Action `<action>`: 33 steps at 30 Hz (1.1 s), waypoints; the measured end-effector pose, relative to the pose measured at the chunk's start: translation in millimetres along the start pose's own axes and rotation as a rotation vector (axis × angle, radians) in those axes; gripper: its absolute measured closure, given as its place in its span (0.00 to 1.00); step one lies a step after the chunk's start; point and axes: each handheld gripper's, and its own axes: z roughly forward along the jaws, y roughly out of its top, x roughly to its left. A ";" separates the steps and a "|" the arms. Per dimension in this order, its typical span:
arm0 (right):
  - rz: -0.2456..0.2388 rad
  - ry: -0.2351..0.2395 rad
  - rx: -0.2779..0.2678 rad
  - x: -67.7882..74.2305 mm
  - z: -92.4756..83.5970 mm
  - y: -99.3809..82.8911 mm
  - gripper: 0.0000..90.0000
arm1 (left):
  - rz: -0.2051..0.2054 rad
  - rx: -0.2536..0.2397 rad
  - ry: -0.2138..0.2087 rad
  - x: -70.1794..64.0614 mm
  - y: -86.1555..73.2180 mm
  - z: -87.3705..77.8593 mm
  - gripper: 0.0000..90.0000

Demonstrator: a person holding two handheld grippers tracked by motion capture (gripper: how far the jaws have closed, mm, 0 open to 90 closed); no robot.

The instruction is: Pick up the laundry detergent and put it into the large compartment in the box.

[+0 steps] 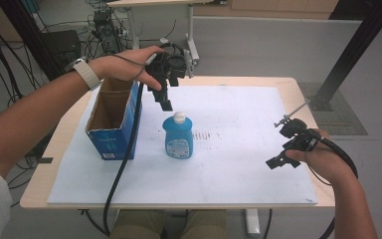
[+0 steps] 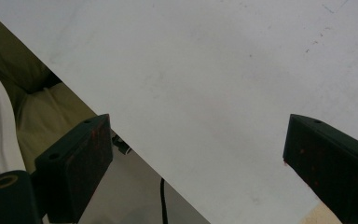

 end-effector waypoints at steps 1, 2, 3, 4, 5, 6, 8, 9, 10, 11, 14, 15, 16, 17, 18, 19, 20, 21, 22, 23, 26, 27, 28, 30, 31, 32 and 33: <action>0.000 0.002 0.001 0.0 0.2 0.2 0.09 | 0.001 0.004 -0.005 -0.7 1.8 2.5 0.07; -0.001 0.002 0.001 0.2 0.4 0.2 0.09 | 0.000 0.005 -0.005 -1.4 2.3 3.9 0.07; -0.001 0.002 0.000 0.2 0.5 0.0 0.09 | -0.001 0.005 -0.004 -2.5 2.9 5.6 0.07; -0.001 0.002 0.000 0.3 0.6 -0.2 0.09 | -0.001 0.004 -0.007 -3.2 3.2 7.7 0.07; -0.002 0.003 0.001 0.3 0.8 -0.5 0.09 | -0.001 0.003 -0.011 -3.3 3.3 8.9 0.07; -0.003 0.003 0.001 0.2 0.8 -0.7 0.09 | 0.001 0.003 -0.011 -4.4 3.8 10.3 0.07; 0.000 0.002 0.001 0.2 0.8 -1.6 0.09 | -0.002 0.004 -0.007 -6.5 4.3 12.6 0.07; 0.000 0.002 0.001 0.2 0.8 -1.6 0.09 | -0.001 0.002 -0.008 -7.4 4.3 14.0 0.07; 0.001 0.003 0.002 -0.1 1.3 -2.0 0.09 | -0.003 0.000 -0.011 -7.6 4.0 14.8 0.07; 0.001 0.003 0.002 -0.1 1.3 -2.0 0.09 | -0.006 0.000 -0.012 -8.2 4.1 16.2 0.07; 0.001 0.004 0.002 -0.2 2.1 -2.0 0.09 | -0.010 -0.005 -0.016 -9.2 4.2 19.9 0.07; 0.002 0.004 0.002 -0.1 2.3 -1.9 0.09 | -0.010 -0.002 -0.013 -10.2 5.1 21.3 0.07; -0.002 0.005 0.001 -0.3 2.5 -1.9 0.09 | -0.010 -0.003 -0.013 -10.7 5.6 22.8 0.07; -0.003 0.005 0.000 -0.1 2.6 -1.7 0.09 | -0.011 -0.005 -0.016 -10.6 5.7 23.7 0.07; -0.003 0.005 0.000 -0.1 2.7 -1.7 0.09 | -0.010 -0.004 -0.016 -11.1 6.6 25.1 0.07; -0.003 0.006 0.000 0.2 2.6 -1.8 0.09 | -0.010 -0.003 -0.016 -11.7 7.3 26.1 0.07; -0.003 0.006 0.000 0.2 2.6 -1.8 0.09 | -0.007 0.002 -0.015 -12.5 8.8 28.0 0.07; -0.002 0.005 -0.002 0.3 2.6 -2.3 0.09 | -0.008 0.002 -0.015 -12.9 9.1 28.7 0.07; -0.002 0.005 -0.002 0.2 2.6 -2.4 0.09 | -0.007 0.004 -0.016 -13.2 9.8 30.0 0.07; -0.001 0.006 -0.001 0.1 2.8 -2.7 0.09 | -0.008 0.007 -0.015 -13.7 10.8 31.8 0.07; 0.000 0.006 -0.001 0.1 3.0 -4.0 0.09 | -0.011 0.011 -0.014 -14.8 12.0 36.3 0.07; 0.001 0.006 -0.002 0.1 3.0 -4.3 0.09 | -0.012 0.013 -0.012 -15.3 12.8 37.8 0.08; 0.001 0.006 -0.001 0.2 3.1 -4.5 0.09 | -0.014 0.014 -0.013 -15.2 13.3 39.0 0.08; 0.001 0.006 -0.001 0.4 3.2 -4.8 0.09 | -0.014 0.017 -0.013 -15.8 14.4 41.6 0.08; 0.002 0.005 -0.002 0.6 3.2 -5.1 0.09 | -0.015 0.019 -0.013 -16.3 15.0 42.8 0.08; 0.002 0.006 -0.003 0.4 3.4 -5.4 0.09 | -0.015 0.018 -0.014 -16.3 15.0 43.6 0.08; 0.002 0.006 -0.003 0.4 3.5 -5.5 0.09 | -0.013 0.018 -0.011 -17.2 15.3 45.1 0.08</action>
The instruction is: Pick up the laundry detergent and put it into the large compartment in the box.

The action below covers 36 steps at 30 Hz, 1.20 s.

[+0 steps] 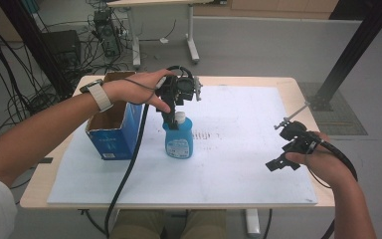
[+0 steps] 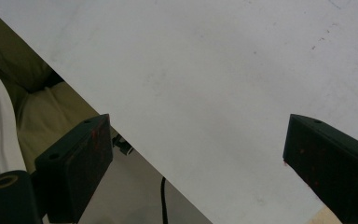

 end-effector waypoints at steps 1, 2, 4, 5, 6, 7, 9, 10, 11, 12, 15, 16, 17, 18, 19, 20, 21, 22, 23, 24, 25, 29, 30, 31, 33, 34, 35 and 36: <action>0.000 0.000 0.001 -0.1 0.5 -0.1 0.09 | 0.001 0.000 0.000 0.0 0.1 0.8 0.08; 0.000 0.000 0.000 -0.3 0.6 -0.3 0.09 | 0.001 0.001 -0.002 0.0 0.2 1.5 0.08; 0.000 0.001 -0.001 -0.4 0.8 -0.6 0.09 | 0.002 -0.002 -0.003 0.0 -0.3 3.5 0.08; -0.001 0.001 -0.001 -0.6 1.0 -0.6 0.09 | 0.005 -0.003 -0.001 -0.3 -0.3 4.7 0.08; -0.001 0.001 0.000 -0.6 1.2 -0.4 0.09 | 0.004 -0.004 -0.001 -0.2 -0.5 5.3 0.08; 0.000 0.001 0.000 -0.5 1.3 -0.3 0.09 | 0.006 -0.004 -0.002 0.2 -0.3 6.0 0.08; -0.001 0.002 0.000 -0.6 1.2 0.2 0.09 | 0.002 -0.004 -0.003 0.4 -0.1 6.8 0.08; -0.001 0.002 0.000 -0.6 1.2 0.2 0.09 | 0.005 -0.006 -0.003 0.6 -0.1 7.3 0.08; -0.001 0.002 0.000 -0.5 1.1 0.3 0.09 | 0.002 -0.005 -0.003 0.5 0.1 7.7 0.08; -0.001 0.002 -0.001 -0.4 1.0 0.1 0.09 | 0.007 0.000 -0.004 0.7 1.1 8.4 0.08; -0.001 0.001 -0.001 -0.5 0.8 0.0 0.09 | 0.009 0.002 -0.005 0.7 2.0 9.6 0.08; -0.001 0.002 -0.001 -0.5 0.8 0.0 0.09 | 0.009 0.002 -0.006 0.8 2.3 9.7 0.08; -0.001 0.002 -0.001 -0.5 0.8 0.0 0.09 | 0.009 0.001 -0.005 0.8 2.1 9.8 0.08; -0.001 0.002 0.000 -0.5 0.9 0.1 0.09 | 0.007 0.001 -0.006 0.9 2.1 9.9 0.08; -0.001 0.001 0.001 -0.5 0.8 0.2 0.09 | 0.007 0.001 -0.007 1.2 2.1 10.3 0.08; -0.001 0.002 0.000 -0.7 0.8 0.2 0.09 | 0.007 0.002 -0.007 1.4 2.3 10.5 0.08; -0.002 0.001 0.000 -0.9 1.1 0.1 0.09 | 0.006 0.004 -0.007 1.6 2.4 10.6 0.08; -0.002 0.001 0.000 -0.9 1.1 0.1 0.09 | 0.005 0.004 -0.007 1.9 2.3 10.6 0.08; -0.002 0.003 0.001 -1.0 1.3 0.6 0.09 | 0.003 0.001 -0.008 2.2 1.8 10.6 0.08; -0.002 0.003 0.001 -1.0 1.3 0.6 0.09 | 0.003 0.001 -0.008 2.4 1.7 10.6 0.08; -0.001 0.003 0.000 -1.0 1.2 0.6 0.09 | 0.003 0.001 -0.008 2.4 1.5 10.6 0.08; -0.003 0.001 0.001 -0.7 0.8 1.6 0.09 | 0.002 0.000 -0.009 2.6 0.9 10.3 0.08; -0.003 0.002 0.001 -0.7 0.8 1.8 0.09 | 0.000 -0.001 -0.008 2.5 0.6 10.3 0.08; -0.004 0.001 0.003 -0.4 0.6 2.5 0.09 | 0.000 -0.002 -0.009 2.7 0.4 10.3 0.08; -0.007 0.001 0.002 -0.6 0.9 2.8 0.09 | -0.001 -0.003 -0.009 3.0 0.0 10.3 0.08; -0.006 0.001 0.002 -0.4 0.9 3.0 0.09 | -0.001 -0.002 -0.011 3.4 0.0 10.2 0.08; -0.006 0.002 0.001 -0.5 0.8 3.2 0.09 | 0.000 -0.001 -0.010 3.2 0.1 10.2 0.08; -0.006 0.001 0.002 -0.3 0.6 3.6 0.09 | 0.000 -0.003 -0.009 3.1 -0.1 10.0 0.08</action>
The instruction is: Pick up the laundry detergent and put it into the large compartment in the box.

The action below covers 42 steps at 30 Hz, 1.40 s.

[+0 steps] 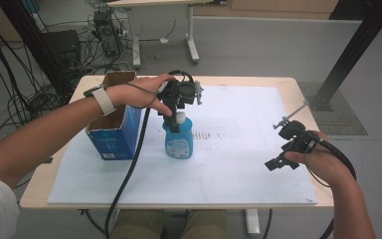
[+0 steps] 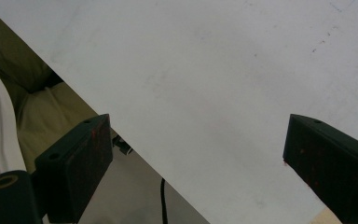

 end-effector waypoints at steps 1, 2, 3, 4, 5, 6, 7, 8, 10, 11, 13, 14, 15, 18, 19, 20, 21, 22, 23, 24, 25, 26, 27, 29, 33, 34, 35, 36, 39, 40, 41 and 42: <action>0.000 0.000 0.000 0.0 -0.1 0.1 0.09 | -0.002 -0.001 -0.003 0.6 -0.3 -0.2 0.08; 0.000 0.000 -0.001 0.1 -0.3 0.1 0.09 | -0.003 0.000 -0.002 0.6 -0.2 -0.2 0.08; 0.000 0.000 -0.001 0.2 -0.4 0.2 0.09 | -0.004 -0.002 -0.001 0.7 -0.9 -0.2 0.08; -0.002 0.000 -0.002 0.1 -0.3 0.2 0.09 | -0.005 -0.003 -0.003 1.0 -1.1 -0.3 0.08; -0.002 0.000 -0.002 0.0 -0.3 0.2 0.09 | -0.006 -0.004 -0.001 1.0 -1.6 -0.3 0.08; -0.003 0.000 -0.001 0.0 -0.3 0.1 0.09 | -0.007 -0.004 -0.002 1.0 -1.7 -0.2 0.08; -0.001 0.000 -0.001 0.0 -0.4 0.0 0.09 | -0.007 -0.003 -0.001 1.2 -1.8 -0.2 0.08; -0.001 0.001 -0.002 -0.4 -0.3 -0.5 0.09 | -0.007 -0.003 0.000 1.0 -2.0 -0.3 0.08; -0.001 0.000 -0.001 -0.6 -0.1 -0.7 0.09 | -0.007 -0.004 -0.001 1.1 -2.1 -0.3 0.08; 0.000 0.000 0.000 -0.5 -0.2 -0.7 0.09 | -0.007 -0.005 0.000 1.0 -2.2 -0.4 0.08; -0.002 -0.001 -0.003 -0.5 -0.5 -1.2 0.09 | -0.008 -0.006 -0.001 1.1 -2.3 -0.5 0.08; 0.000 -0.002 -0.002 -0.2 -0.8 -1.2 0.09 | -0.011 -0.007 -0.002 1.1 -2.4 -0.5 0.08; 0.000 -0.002 -0.003 0.0 -0.9 -1.2 0.09 | -0.011 -0.007 -0.003 1.2 -2.5 -0.4 0.08; 0.000 -0.002 -0.003 0.5 -1.2 -1.1 0.09 | -0.009 -0.006 -0.002 1.0 -2.0 -0.1 0.08; 0.000 -0.003 -0.002 0.6 -1.3 -1.0 0.09 | -0.009 -0.007 -0.002 0.8 -2.0 -0.3 0.08; 0.000 -0.003 -0.002 0.7 -1.3 -1.0 0.09 | -0.007 -0.007 -0.003 1.0 -1.9 -0.7 0.08; 0.000 -0.002 -0.002 0.7 -1.2 -1.1 0.09 | -0.008 -0.007 -0.003 1.0 -1.9 -0.9 0.08; -0.001 -0.002 -0.002 0.7 -1.2 -1.0 0.09 | -0.008 -0.009 -0.003 1.0 -2.2 -0.9 0.08; 0.000 -0.002 -0.002 0.7 -1.2 -1.0 0.09 | -0.008 -0.006 -0.003 1.1 -2.0 -0.7 0.08; -0.001 -0.002 -0.002 0.7 -1.1 -1.0 0.09 | -0.011 -0.005 -0.001 0.8 -2.1 -0.4 0.08; 0.000 -0.002 -0.003 0.6 -1.1 -1.3 0.09 | -0.010 -0.007 -0.003 1.4 -2.5 -0.5 0.08; 0.000 -0.002 -0.003 0.6 -1.2 -1.2 0.09 | -0.013 -0.009 -0.004 1.6 -3.0 -0.7 0.08; 0.000 -0.002 -0.003 0.5 -1.2 -1.3 0.09 | -0.012 -0.011 -0.003 1.6 -3.3 -1.1 0.08; 0.000 -0.002 -0.003 0.4 -1.4 -1.5 0.09 | -0.014 -0.010 -0.004 1.8 -3.5 -1.0 0.08; 0.000 -0.003 -0.003 0.4 -1.6 -2.0 0.09 | -0.012 -0.013 0.000 1.3 -3.9 -0.9 0.08; 0.000 -0.003 -0.003 0.6 -1.6 -2.1 0.09 | -0.013 -0.014 0.000 1.2 -4.0 -1.0 0.08; 0.000 -0.003 -0.004 0.6 -1.5 -2.3 0.09 | -0.012 -0.013 -0.001 1.3 -3.9 -1.2 0.08; 0.002 -0.003 -0.003 1.0 -1.6 -2.2 0.09 | -0.012 -0.015 0.001 1.0 -4.1 -1.2 0.08; 0.001 -0.003 -0.005 1.2 -1.6 -2.5 0.09 | -0.013 -0.014 0.000 1.1 -4.1 -1.1 0.08; 0.001 -0.003 -0.004 1.2 -1.6 -2.6 0.09 | -0.014 -0.015 0.002 0.9 -4.4 -1.1 0.08; 0.001 -0.004 -0.004 1.3 -1.8 -2.6 0.09 | -0.014 -0.016 0.000 1.0 -4.6 -1.2 0.08; 0.001 -0.004 -0.006 1.3 -2.0 -2.7 0.09 | -0.016 -0.017 0.000 1.0 -4.8 -1.4 0.08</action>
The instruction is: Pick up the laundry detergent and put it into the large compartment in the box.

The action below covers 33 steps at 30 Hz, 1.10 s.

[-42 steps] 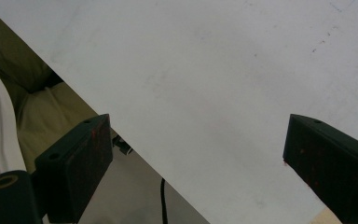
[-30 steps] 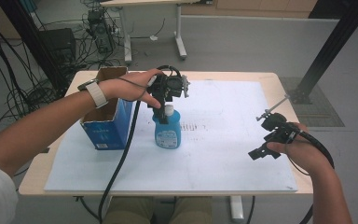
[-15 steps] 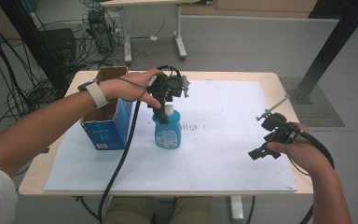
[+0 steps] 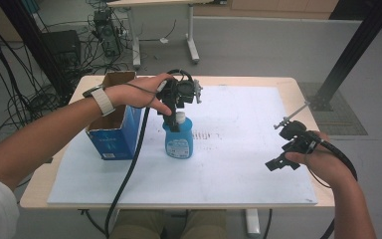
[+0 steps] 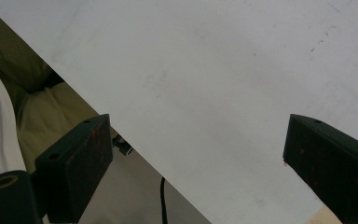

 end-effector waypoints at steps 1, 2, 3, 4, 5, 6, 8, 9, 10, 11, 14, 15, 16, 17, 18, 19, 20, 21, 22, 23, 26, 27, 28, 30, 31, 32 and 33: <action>0.000 0.000 -0.001 0.0 -0.1 -0.1 0.09 | 0.000 -0.001 0.000 0.0 -0.3 -0.1 0.08; 0.000 0.000 -0.001 0.1 -0.3 -0.1 0.09 | 0.000 -0.001 0.001 -0.1 -0.4 -0.2 0.08; 0.000 -0.001 0.000 0.2 -0.4 0.1 0.09 | -0.001 -0.001 0.001 -0.1 -0.4 -0.1 0.08; -0.001 -0.001 0.000 0.2 -0.4 0.2 0.09 | 0.000 -0.001 0.001 0.0 -0.6 0.0 0.08; 0.000 -0.001 0.000 0.3 -0.4 0.2 0.09 | -0.001 -0.002 0.001 -0.1 -0.6 -0.1 0.08; -0.001 -0.001 0.000 0.2 -0.4 0.2 0.09 | 0.000 -0.002 0.001 0.0 -0.7 -0.2 0.08; -0.001 0.000 0.000 0.3 -0.4 0.2 0.09 | -0.001 -0.003 -0.001 0.5 -1.0 -0.3 0.08; -0.001 -0.001 0.000 0.3 -0.6 0.2 0.09 | -0.001 -0.003 0.000 0.5 -1.1 -0.2 0.08; -0.001 0.000 -0.001 0.1 -0.6 -0.1 0.09 | -0.001 -0.003 0.001 0.4 -1.3 -0.1 0.08; 0.000 0.000 -0.001 0.1 -0.6 -0.2 0.09 | -0.002 -0.005 0.000 0.6 -1.7 -0.1 0.08; -0.001 0.000 0.002 0.1 -0.6 -0.2 0.09 | -0.005 -0.006 0.002 0.7 -2.2 -0.1 0.08; 0.000 0.000 0.001 0.1 -0.7 -0.4 0.09 | -0.004 -0.006 0.002 0.7 -2.3 -0.1 0.08; 0.001 0.000 0.001 0.1 -0.8 -0.5 0.09 | -0.003 -0.006 0.002 0.9 -2.4 -0.2 0.08; 0.001 0.000 0.002 0.2 -0.9 -0.3 0.09 | -0.003 -0.006 0.001 1.1 -2.5 -0.3 0.08; 0.001 0.000 0.002 0.2 -0.9 -0.3 0.09 | -0.001 -0.006 0.001 1.2 -2.7 -0.2 0.08; 0.000 -0.001 0.001 0.2 -0.9 -0.2 0.09 | -0.002 -0.007 0.001 1.2 -2.8 -0.1 0.08; 0.000 0.000 0.001 0.2 -0.9 -0.2 0.09 | -0.001 -0.006 0.001 1.1 -2.7 -0.1 0.08; 0.000 -0.001 0.001 0.2 -0.8 -0.2 0.09 | -0.001 -0.008 0.000 1.3 -3.0 -0.3 0.08; 0.000 0.000 0.001 0.2 -0.6 0.1 0.09 | -0.001 -0.010 -0.001 1.4 -3.3 -0.4 0.08; -0.001 0.000 0.001 0.2 -0.4 0.1 0.09 | -0.002 -0.013 0.000 1.4 -3.8 -0.6 0.09; -0.001 0.001 0.001 0.2 0.0 0.3 0.09 | -0.001 -0.011 0.001 1.3 -3.8 -0.4 0.09; 0.000 0.001 0.002 0.1 0.1 0.4 0.09 | -0.003 -0.011 0.000 1.6 -4.1 -0.5 0.09; 0.000 0.001 0.002 0.1 0.2 0.5 0.09 | -0.005 -0.011 0.001 1.5 -4.2 -0.6 0.09; -0.001 0.001 0.002 0.1 0.1 0.4 0.09 | -0.006 -0.012 0.000 1.9 -4.4 -0.6 0.09; -0.001 0.001 0.002 0.1 0.0 0.4 0.09 | -0.005 -0.011 0.000 1.8 -4.3 -0.5 0.09; -0.001 0.001 0.001 0.0 0.0 0.3 0.09 | -0.005 -0.011 -0.001 1.8 -4.2 -0.5 0.09; 0.000 0.001 0.001 0.0 0.0 0.2 0.09 | -0.004 -0.013 -0.001 1.8 -4.3 -0.7 0.09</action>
